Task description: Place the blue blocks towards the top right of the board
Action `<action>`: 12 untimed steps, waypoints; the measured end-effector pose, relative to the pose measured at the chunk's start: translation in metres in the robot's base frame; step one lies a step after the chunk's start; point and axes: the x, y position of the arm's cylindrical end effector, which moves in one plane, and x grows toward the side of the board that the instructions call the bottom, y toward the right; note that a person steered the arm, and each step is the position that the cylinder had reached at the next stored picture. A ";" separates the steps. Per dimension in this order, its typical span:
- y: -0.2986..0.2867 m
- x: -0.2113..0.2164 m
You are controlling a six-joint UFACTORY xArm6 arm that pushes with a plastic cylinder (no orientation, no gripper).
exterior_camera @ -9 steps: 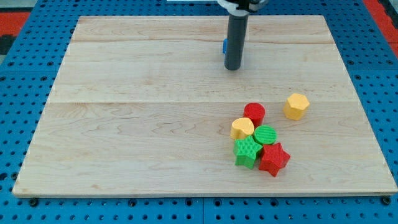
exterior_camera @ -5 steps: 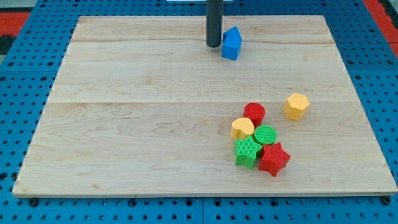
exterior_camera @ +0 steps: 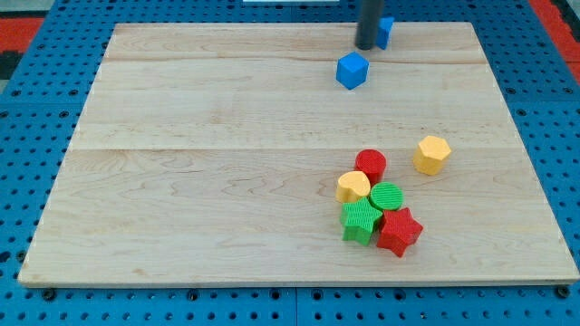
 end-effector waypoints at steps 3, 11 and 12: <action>-0.054 0.049; 0.025 0.044; 0.034 0.050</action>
